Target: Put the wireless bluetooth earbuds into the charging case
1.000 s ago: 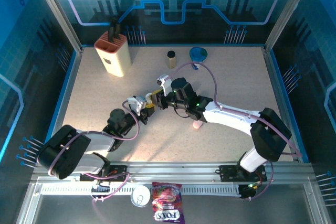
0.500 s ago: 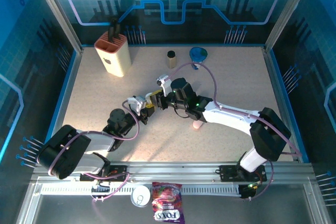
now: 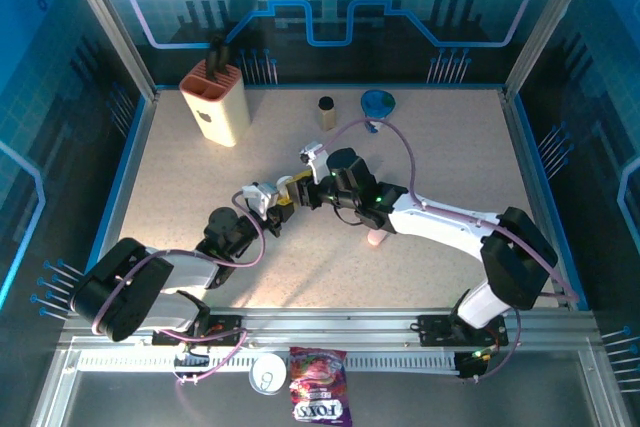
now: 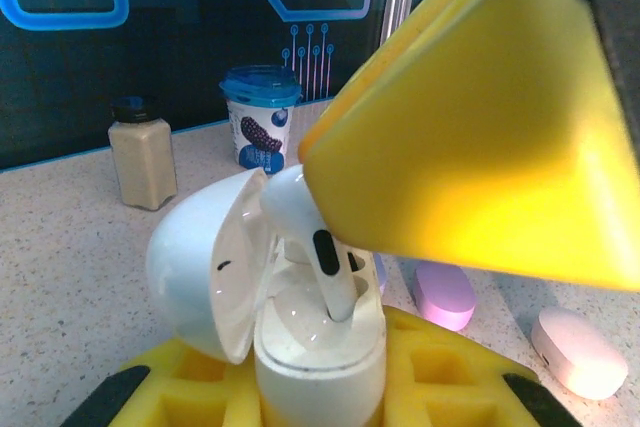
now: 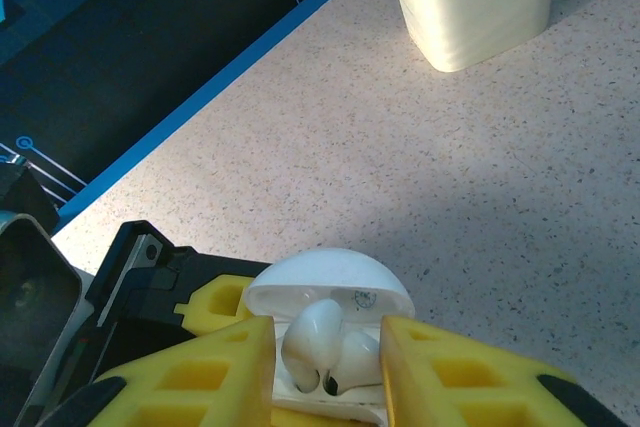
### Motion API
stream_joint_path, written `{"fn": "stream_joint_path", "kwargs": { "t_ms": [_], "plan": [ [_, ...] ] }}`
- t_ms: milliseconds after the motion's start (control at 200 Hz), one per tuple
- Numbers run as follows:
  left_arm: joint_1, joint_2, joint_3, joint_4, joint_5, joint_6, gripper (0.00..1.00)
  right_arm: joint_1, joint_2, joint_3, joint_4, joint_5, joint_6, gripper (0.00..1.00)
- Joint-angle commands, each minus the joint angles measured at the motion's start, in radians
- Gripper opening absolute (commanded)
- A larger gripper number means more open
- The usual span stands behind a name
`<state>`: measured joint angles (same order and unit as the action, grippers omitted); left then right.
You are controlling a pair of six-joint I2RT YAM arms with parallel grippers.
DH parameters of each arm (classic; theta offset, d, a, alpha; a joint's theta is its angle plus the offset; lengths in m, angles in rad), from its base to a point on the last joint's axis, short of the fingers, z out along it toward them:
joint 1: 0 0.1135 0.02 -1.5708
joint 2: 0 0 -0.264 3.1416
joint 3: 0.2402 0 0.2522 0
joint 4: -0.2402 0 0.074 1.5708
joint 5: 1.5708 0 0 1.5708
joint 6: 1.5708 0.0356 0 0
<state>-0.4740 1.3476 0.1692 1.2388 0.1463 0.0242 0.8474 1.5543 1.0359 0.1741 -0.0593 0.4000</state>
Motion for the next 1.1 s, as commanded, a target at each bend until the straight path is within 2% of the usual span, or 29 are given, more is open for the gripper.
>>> {"fn": "stream_joint_path", "kwargs": {
  "t_ms": [0, 135, 360, 545, 910, 1096],
  "plan": [
    [0.002, 0.007, -0.002, 0.056, 0.005, -0.013, 0.0, -0.016, -0.043, 0.01, 0.0, -0.015, 0.013, 0.32],
    [0.002, 0.013, -0.003, 0.056, 0.009, -0.012, 0.0, -0.028, -0.054, 0.005, 0.017, -0.037, 0.036, 0.33],
    [0.002, 0.032, 0.0, 0.067, 0.02, 0.001, 0.0, -0.042, -0.04, 0.051, -0.021, -0.065, 0.045, 0.39],
    [0.002, 0.043, -0.001, 0.072, 0.038, 0.025, 0.0, -0.048, 0.014, 0.168, -0.201, -0.05, 0.03, 0.31],
    [0.002, 0.059, 0.001, 0.08, 0.03, 0.031, 0.0, -0.044, 0.136, 0.394, -0.578, -0.06, 0.008, 0.28],
    [0.002, 0.056, -0.003, 0.083, 0.03, 0.028, 0.0, -0.039, 0.18, 0.448, -0.663, -0.058, 0.012, 0.27]
  ]
}}
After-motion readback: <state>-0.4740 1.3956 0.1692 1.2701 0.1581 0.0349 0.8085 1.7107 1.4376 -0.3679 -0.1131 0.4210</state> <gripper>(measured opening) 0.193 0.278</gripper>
